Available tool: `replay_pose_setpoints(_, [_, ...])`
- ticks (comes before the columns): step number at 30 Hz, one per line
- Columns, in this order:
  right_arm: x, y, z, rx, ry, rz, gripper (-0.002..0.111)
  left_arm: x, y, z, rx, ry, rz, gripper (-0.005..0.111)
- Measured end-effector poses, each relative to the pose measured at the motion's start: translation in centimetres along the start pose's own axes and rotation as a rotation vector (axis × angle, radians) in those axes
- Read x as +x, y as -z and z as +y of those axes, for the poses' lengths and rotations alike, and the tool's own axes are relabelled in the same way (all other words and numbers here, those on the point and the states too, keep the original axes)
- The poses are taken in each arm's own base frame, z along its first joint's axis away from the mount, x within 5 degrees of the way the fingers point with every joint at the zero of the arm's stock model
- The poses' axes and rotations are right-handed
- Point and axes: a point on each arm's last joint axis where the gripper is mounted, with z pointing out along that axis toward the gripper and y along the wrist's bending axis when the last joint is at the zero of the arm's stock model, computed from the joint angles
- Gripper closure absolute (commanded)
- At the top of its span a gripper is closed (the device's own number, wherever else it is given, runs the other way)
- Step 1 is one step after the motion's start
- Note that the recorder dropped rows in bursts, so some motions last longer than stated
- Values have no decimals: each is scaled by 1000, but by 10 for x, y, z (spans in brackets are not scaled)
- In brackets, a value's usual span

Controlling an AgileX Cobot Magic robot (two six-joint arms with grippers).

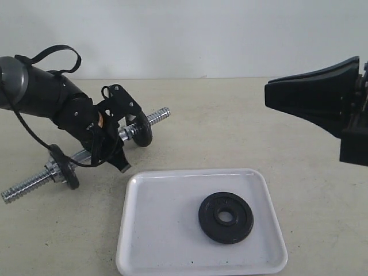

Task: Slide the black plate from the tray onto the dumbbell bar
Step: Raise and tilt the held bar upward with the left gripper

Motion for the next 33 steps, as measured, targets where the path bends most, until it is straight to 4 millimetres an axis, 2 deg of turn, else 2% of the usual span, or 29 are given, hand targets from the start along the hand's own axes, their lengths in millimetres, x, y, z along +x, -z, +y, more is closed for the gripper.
replay_pose_setpoints(7, [1, 0, 0, 4, 6, 6, 109, 14, 35, -1, 45, 26, 106, 102])
replay_pose_setpoints(12, [1, 0, 0, 4, 9, 10, 109, -1, 89, 6, 77, 31, -41, 102])
replay_pose_setpoints(14, [1, 0, 0, 4, 9, 10, 109, -3, 101, 7, 82, 27, -75, 102])
replay_pose_setpoints(18, [1, 0, 0, 4, 9, 10, 106, -1, 101, 4, 108, 20, -47, 102])
replay_pose_setpoints(20, [2, 0, 0, 0, 17, 19, 99, 0, 101, 3, 120, 27, -40, 102])
replay_pose_setpoints(29, [3, -5, 13, -85, 44, 41, 35, -6, 103, -7, 226, -8, -111, 102])
replay_pose_setpoints(33, [3, -14, 22, -84, 67, 46, 18, -12, 106, -12, 286, -12, -173, 102])
